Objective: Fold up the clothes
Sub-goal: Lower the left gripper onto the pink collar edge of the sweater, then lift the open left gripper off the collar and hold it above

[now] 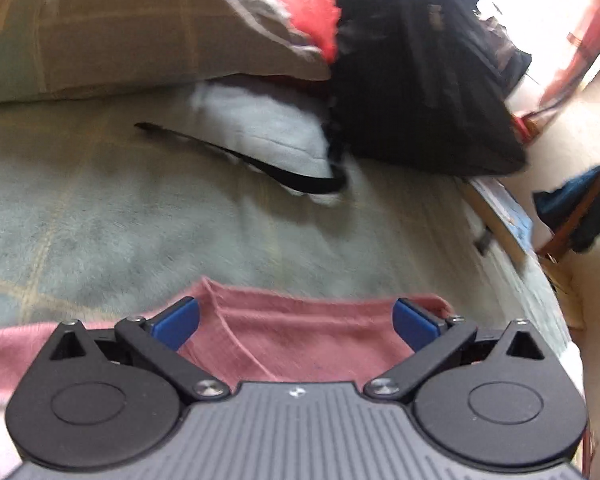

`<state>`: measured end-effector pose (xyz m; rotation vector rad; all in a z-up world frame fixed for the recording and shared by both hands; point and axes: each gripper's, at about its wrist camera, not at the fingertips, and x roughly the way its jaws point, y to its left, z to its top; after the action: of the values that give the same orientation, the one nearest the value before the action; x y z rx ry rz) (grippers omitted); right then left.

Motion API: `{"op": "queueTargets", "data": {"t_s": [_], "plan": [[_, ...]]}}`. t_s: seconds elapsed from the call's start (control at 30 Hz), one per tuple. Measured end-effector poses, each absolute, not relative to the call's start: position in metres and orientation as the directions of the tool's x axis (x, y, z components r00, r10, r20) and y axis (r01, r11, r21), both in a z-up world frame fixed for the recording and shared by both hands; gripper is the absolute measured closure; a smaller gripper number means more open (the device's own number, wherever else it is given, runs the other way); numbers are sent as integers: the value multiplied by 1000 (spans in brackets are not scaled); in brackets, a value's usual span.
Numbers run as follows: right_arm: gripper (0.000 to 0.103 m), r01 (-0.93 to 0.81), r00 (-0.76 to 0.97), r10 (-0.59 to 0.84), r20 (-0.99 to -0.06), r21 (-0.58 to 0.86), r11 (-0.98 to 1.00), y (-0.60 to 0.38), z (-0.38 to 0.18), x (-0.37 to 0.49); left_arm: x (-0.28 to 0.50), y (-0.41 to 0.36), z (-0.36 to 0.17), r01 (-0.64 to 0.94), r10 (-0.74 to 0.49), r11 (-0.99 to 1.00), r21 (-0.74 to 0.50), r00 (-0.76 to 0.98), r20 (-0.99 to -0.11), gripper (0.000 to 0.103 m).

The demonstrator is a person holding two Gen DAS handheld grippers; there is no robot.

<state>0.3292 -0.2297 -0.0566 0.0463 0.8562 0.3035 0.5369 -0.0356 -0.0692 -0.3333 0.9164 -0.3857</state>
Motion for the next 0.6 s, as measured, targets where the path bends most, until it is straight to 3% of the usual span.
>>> {"op": "queueTargets", "data": {"t_s": [0.13, 0.23, 0.3, 0.6], "plan": [[0, -244, 611, 273, -743, 151, 958, -231, -56, 329, 510, -50, -62, 282, -571, 820, -497, 443, -691, 1], [0, -239, 600, 265, -755, 147, 960, -231, -60, 331, 513, -63, -78, 295, -580, 813, -502, 341, -740, 1], [0, -241, 596, 263, -759, 144, 960, -230, -62, 331, 522, -67, -85, 296, -540, 839, -456, 365, -758, 1], [0, -248, 586, 283, -759, 164, 955, -229, -65, 335, 557, -58, -76, 192, -517, 851, -488, 466, -718, 1]]}}
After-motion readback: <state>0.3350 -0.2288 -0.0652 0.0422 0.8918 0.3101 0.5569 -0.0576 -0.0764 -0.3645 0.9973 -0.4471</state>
